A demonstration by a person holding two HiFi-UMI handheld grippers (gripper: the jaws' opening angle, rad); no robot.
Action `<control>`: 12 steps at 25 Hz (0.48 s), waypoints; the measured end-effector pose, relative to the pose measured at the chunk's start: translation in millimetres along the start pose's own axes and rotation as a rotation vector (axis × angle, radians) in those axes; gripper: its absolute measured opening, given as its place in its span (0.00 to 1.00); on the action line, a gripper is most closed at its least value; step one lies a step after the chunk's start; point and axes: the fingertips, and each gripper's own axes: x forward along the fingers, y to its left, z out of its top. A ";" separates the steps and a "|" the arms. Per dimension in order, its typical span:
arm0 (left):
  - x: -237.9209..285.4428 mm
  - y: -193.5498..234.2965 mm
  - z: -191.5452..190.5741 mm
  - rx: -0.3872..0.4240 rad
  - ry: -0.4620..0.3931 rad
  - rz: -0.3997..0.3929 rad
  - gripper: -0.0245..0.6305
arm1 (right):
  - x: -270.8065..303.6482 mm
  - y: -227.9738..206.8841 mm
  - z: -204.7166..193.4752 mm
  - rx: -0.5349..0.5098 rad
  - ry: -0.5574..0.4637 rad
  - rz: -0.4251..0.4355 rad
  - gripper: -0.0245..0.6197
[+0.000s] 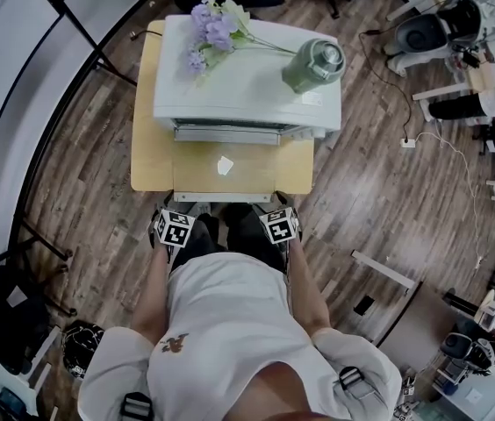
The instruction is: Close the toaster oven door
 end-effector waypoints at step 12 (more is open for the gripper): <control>-5.4 -4.2 3.5 -0.027 0.002 -0.022 0.56 | -8.2 -0.8 6.6 0.165 -0.069 0.058 0.55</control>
